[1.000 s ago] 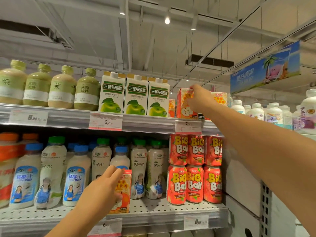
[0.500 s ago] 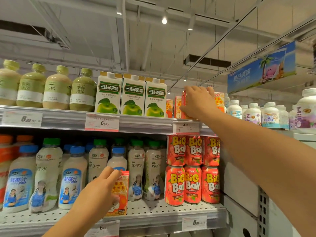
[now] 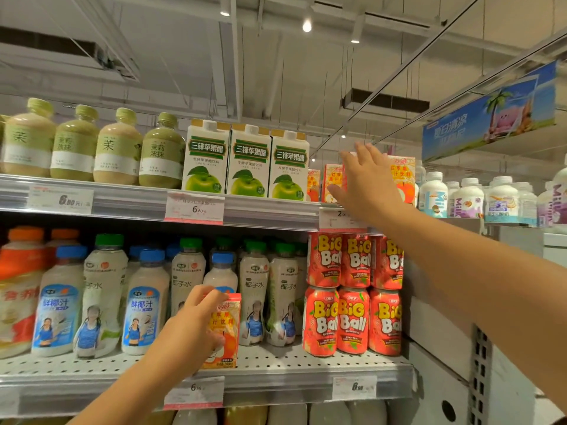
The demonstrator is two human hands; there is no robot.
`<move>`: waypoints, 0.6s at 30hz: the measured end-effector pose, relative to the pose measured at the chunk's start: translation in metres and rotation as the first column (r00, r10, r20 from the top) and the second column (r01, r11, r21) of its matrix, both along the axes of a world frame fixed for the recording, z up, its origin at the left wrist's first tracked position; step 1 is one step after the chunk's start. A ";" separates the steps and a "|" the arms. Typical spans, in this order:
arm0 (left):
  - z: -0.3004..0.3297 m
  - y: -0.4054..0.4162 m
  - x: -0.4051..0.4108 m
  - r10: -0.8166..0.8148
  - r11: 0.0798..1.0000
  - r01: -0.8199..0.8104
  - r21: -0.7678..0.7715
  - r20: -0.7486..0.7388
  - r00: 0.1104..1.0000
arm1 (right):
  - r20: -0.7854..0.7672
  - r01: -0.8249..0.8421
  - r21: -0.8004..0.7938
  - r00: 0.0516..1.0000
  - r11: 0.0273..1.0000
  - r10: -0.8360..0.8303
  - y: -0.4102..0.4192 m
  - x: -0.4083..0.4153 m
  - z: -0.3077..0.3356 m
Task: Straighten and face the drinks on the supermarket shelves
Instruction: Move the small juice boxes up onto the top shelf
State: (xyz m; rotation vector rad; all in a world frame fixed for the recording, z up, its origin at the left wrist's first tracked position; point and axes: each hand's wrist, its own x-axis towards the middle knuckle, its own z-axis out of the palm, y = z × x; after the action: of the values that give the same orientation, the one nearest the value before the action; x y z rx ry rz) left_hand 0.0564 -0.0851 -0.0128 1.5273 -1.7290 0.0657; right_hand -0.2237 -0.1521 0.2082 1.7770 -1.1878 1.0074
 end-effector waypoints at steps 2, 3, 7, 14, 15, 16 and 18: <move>-0.001 -0.001 0.002 -0.030 0.999 0.029 -0.042 -0.031 0.999 | -0.091 -0.203 -0.138 0.977 0.969 0.191 0.021 0.017 -0.029; -0.002 -0.001 0.002 -0.043 0.997 0.040 -0.069 -0.029 0.999 | -0.155 -0.336 -0.160 0.937 0.928 0.313 0.034 0.028 -0.047; -0.001 0.001 -0.002 -0.078 0.983 0.087 -0.160 0.063 0.995 | -0.290 -0.544 0.168 0.770 0.822 0.569 0.064 0.065 -0.126; 0.024 0.017 -0.035 -0.190 0.934 0.197 -0.297 0.050 0.980 | 0.031 -0.433 0.533 0.869 0.727 0.495 0.062 0.079 -0.155; 0.032 0.021 -0.040 -0.205 0.928 0.210 -0.309 0.050 0.978 | 0.069 -0.466 0.543 0.854 0.699 0.515 0.063 0.074 -0.149; 0.040 0.025 -0.046 -0.214 0.922 0.219 -0.320 0.050 0.976 | 0.109 -0.498 0.555 0.838 0.667 0.534 0.065 0.069 -0.142; 0.056 0.033 -0.055 -0.217 0.906 0.237 -0.350 0.096 0.971 | 0.167 -0.543 0.556 0.815 0.629 0.555 0.071 0.058 -0.124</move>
State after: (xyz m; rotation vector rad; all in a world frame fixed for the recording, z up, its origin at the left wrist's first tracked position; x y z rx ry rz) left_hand 0.0014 -0.0516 0.0429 1.0593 -1.8104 0.2915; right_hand -0.1656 -0.0809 0.0842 2.7659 -1.0089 1.0047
